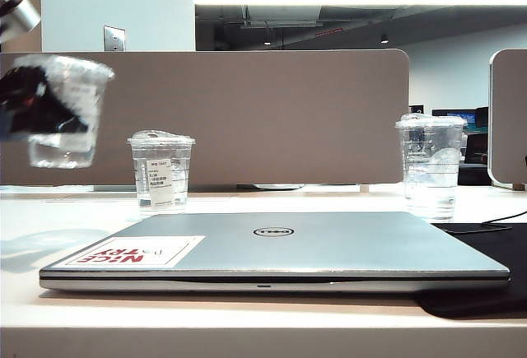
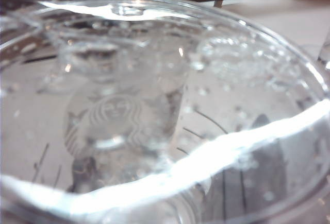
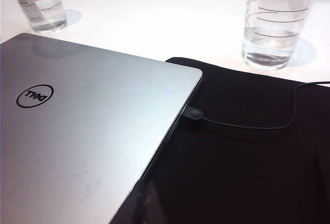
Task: Pick up the coffee cup on the middle and place it on the left side of the laptop.
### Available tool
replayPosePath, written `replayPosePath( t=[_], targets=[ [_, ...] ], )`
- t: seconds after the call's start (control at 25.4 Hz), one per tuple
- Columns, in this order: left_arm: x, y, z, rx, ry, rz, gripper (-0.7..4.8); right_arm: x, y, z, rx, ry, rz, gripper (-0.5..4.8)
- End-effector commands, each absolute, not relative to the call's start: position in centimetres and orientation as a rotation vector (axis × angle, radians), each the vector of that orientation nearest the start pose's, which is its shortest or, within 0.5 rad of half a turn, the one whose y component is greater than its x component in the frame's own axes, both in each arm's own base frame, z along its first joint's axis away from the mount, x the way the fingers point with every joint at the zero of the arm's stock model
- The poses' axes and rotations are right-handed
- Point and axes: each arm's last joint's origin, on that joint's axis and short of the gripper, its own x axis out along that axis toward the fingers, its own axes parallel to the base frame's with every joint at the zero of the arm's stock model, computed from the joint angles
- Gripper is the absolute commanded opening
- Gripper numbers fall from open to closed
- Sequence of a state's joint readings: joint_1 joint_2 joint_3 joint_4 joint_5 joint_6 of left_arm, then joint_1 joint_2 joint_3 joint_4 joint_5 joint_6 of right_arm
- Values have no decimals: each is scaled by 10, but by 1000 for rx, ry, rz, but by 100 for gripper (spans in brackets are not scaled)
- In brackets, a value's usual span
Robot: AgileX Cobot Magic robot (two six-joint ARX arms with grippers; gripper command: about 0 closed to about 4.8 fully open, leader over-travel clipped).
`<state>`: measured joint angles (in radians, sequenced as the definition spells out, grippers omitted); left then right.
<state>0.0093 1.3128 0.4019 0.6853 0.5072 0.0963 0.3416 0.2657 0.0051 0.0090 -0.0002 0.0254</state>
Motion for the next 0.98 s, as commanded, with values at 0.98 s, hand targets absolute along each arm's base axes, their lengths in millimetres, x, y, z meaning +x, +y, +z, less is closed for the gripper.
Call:
replayPosePath(
  t=[0.98],
  targets=[
    [261,-2,89,-109,171,-513,310,105,37,144,-15,238,337,-5]
  ],
)
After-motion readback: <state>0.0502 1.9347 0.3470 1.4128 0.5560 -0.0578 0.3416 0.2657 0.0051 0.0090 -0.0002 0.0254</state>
